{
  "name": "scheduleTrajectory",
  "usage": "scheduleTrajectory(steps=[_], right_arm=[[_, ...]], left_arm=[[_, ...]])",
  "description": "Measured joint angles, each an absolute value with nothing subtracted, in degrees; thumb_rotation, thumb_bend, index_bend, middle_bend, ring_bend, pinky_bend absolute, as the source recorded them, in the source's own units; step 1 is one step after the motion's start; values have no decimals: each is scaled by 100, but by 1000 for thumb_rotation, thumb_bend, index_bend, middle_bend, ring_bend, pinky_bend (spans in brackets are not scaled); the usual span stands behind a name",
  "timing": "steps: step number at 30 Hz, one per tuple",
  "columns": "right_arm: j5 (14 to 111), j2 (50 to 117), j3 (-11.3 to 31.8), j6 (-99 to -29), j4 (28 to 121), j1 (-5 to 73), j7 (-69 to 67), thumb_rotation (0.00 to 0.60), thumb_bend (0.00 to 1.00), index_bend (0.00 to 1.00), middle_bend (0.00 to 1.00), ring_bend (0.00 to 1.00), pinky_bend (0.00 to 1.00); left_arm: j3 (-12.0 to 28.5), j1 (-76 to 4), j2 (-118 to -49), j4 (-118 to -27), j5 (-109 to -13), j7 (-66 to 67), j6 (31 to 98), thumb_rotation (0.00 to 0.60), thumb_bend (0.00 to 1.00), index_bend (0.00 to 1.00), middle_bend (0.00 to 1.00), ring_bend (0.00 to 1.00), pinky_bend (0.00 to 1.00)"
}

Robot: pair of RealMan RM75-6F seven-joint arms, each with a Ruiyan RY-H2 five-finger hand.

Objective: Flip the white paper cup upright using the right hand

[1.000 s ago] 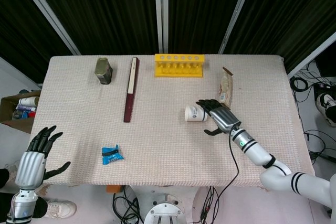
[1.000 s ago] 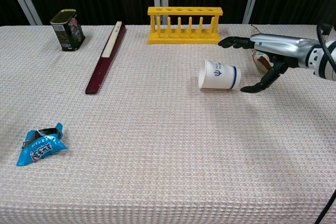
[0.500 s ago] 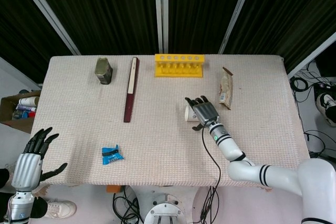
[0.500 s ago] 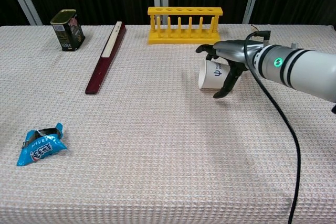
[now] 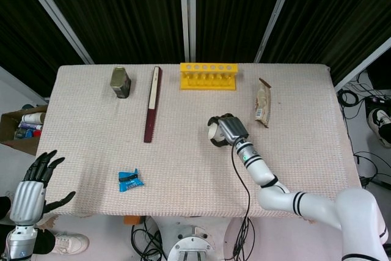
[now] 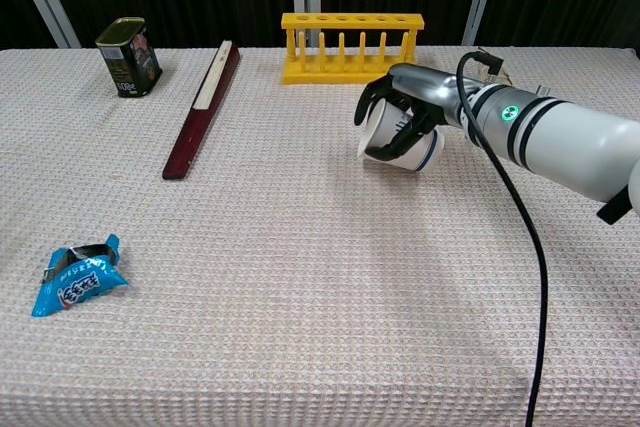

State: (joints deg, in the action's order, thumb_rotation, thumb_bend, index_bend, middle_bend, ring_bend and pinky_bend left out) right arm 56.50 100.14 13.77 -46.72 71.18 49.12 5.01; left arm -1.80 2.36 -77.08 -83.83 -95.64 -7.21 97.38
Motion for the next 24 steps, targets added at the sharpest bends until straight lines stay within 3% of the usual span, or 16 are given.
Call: scheduleTrajectory(steps=[6,13,19,24], right_arm=[[6688,9960,1349,-4653,6989,4652,-1874,600,267,302,312,208,140],[7977,10348,1109,-4947,5833,4496,-4757,600,257,166,240,158,102],[8864,10765,666,-5390,4614,4460,-6218,600,201,15,128,78,45],[9198,10775,329,-5813,4430,4370,-6503,600,163,0,16,3,0]], left_arm=[[-180,194,-7739,-8382,-9587,-705,9672,600,77,192,88,58,164],[-187,173,-7763,-8384,-9581,-674,9624,600,77,192,88,58,164],[-192,177,-7729,-8421,-9591,-649,9632,600,77,192,88,58,164],[-191,170,-7723,-8441,-9616,-616,9643,600,77,192,88,58,164]])
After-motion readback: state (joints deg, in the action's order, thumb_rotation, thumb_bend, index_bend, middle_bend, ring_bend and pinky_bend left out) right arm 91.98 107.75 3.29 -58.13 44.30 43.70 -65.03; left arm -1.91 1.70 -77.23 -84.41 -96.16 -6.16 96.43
